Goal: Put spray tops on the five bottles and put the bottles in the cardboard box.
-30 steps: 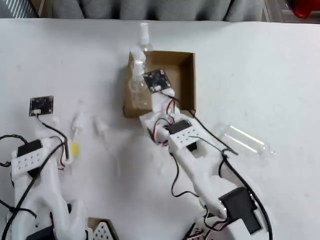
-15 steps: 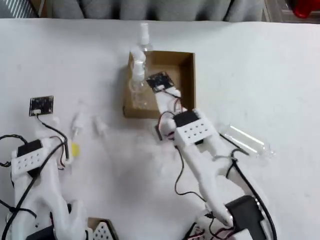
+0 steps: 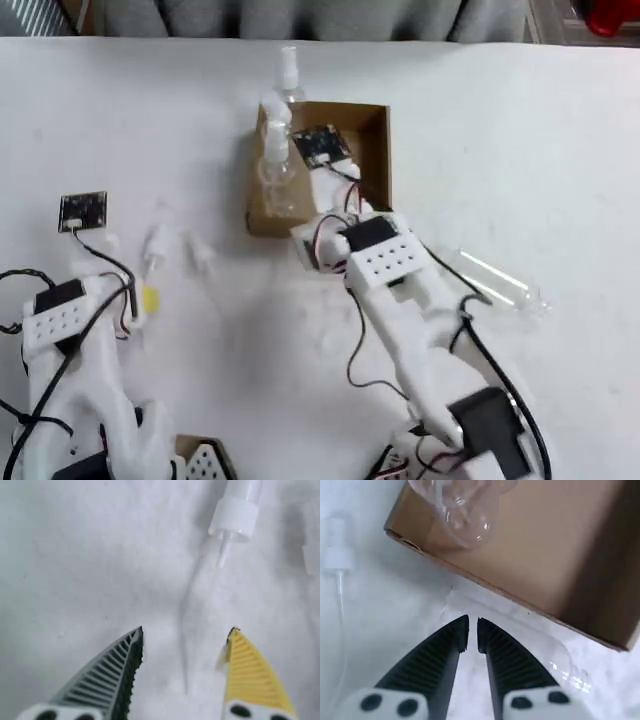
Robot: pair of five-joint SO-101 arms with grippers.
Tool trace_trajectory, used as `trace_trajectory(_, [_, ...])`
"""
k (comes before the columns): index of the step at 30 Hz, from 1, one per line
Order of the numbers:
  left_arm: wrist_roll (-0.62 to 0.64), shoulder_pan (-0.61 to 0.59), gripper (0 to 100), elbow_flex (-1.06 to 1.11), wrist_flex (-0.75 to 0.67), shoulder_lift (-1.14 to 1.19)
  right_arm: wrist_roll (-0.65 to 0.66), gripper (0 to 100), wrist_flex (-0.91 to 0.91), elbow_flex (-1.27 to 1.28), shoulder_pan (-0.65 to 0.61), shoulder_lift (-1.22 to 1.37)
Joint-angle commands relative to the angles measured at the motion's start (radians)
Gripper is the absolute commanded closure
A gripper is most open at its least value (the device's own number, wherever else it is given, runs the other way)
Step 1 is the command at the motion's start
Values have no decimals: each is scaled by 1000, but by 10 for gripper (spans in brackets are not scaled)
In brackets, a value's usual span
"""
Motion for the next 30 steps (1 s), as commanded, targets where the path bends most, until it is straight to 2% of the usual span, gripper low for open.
trace_trajectory(1, [-9,10,744,-3,-21,-38,-11,982,-81,-55,-13,61])
trace_trajectory(10, [-9,10,744,-3,-21,-38,-3,982,-182,-60,-2,145])
trace_trajectory(16, [-9,10,744,-3,-21,-38,-2,982,-176,-55,-7,173])
trace_trajectory(20, [-9,10,744,-3,-21,-38,6,982,-113,-55,-16,174])
trace_trajectory(24, [-9,10,744,-3,-21,-38,95,982,-35,-55,-50,166])
trace_trajectory(30, [-9,10,744,-3,-21,-38,114,982,82,-63,-36,163])
